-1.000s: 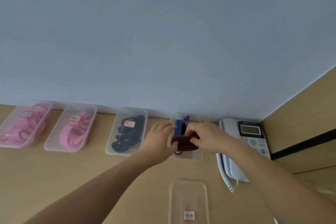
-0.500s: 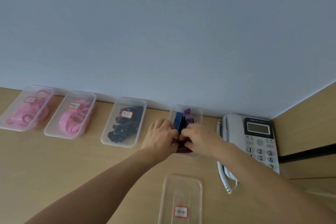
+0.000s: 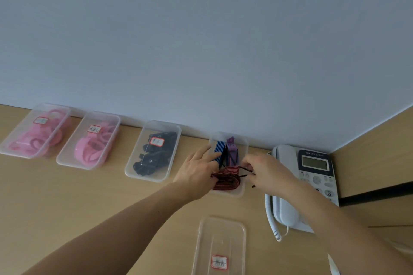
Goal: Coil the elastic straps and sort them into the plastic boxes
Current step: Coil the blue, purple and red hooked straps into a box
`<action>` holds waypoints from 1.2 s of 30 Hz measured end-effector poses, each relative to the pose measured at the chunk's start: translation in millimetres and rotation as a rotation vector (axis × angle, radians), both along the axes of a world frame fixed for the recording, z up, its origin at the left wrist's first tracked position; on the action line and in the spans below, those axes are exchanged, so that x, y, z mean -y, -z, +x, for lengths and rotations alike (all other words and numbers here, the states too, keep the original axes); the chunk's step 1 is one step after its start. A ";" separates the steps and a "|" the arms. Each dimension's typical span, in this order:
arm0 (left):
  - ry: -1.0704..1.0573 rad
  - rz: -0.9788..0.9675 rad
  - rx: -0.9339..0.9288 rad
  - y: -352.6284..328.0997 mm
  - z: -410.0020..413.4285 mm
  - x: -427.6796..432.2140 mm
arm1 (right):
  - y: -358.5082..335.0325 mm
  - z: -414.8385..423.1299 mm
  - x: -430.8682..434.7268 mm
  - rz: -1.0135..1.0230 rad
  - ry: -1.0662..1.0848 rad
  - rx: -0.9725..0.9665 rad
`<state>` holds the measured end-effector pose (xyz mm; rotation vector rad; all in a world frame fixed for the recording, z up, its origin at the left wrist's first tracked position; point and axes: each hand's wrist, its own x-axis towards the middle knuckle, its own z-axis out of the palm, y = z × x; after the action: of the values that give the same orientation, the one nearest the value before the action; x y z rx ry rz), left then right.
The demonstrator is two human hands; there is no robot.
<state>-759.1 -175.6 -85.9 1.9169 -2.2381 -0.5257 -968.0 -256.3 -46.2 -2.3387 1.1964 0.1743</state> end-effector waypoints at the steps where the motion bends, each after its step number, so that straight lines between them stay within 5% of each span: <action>1: 0.002 0.003 0.000 0.4 -0.4 0.1 | -2.3 2.7 3.4 -0.042 -0.025 0.016; 10: -0.027 -0.013 -0.060 -2.4 2.9 6.0 | -10.5 48.5 28.9 -0.222 -0.251 0.117; 18: -0.010 -0.025 -0.042 3.3 4.0 3.9 | 13.1 51.4 33.3 -0.125 -0.154 0.266; 24: 0.004 -0.032 0.013 4.1 5.8 4.5 | 28.4 40.9 24.2 -0.291 -0.063 0.343; 30: 0.017 -0.042 0.108 4.5 4.7 1.6 | 28.4 31.6 14.4 -0.305 -0.113 0.257; 36: 0.095 0.034 0.251 3.6 3.4 7.0 | 34.0 26.2 -12.1 -0.291 -0.167 -0.108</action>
<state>-755.7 -182.6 -89.5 2.0003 -2.4981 -0.3527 -941.8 -244.3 -80.2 -2.7162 1.1397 0.1967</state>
